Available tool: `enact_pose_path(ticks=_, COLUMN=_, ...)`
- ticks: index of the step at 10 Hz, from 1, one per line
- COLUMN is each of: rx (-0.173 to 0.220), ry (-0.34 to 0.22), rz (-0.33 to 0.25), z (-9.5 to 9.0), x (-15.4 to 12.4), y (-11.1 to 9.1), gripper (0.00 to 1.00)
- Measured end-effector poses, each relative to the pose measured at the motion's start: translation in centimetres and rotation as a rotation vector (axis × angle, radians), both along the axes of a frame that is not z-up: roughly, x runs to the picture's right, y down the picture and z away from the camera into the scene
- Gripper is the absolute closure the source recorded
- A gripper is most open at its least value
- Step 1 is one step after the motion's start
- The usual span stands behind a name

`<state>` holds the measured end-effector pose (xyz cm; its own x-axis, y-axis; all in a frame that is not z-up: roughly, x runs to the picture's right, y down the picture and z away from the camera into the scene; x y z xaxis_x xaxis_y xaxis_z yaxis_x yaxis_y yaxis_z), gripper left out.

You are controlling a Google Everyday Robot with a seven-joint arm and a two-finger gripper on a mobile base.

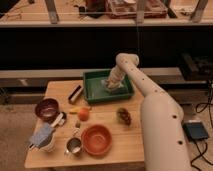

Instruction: Wipe tray with towel

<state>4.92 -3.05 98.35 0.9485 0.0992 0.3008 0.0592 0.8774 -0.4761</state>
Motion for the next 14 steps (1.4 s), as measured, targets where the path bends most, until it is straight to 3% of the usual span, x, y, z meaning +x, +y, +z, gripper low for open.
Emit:
enact_pose_path(ticks=4, rx=-0.018, ry=0.220, rz=-0.055, z=1.3, x=3.4, y=2.4, gripper=1.00)
enact_pose_path(ticks=9, rx=-0.012, ry=0.185, rz=0.016, z=1.3, x=4.6, y=2.7, gripper=1.00)
enact_pose_path(ticks=14, rx=-0.001, ry=0.174, rz=-0.053, z=5.4, x=3.0, y=-1.5, gripper=1.00)
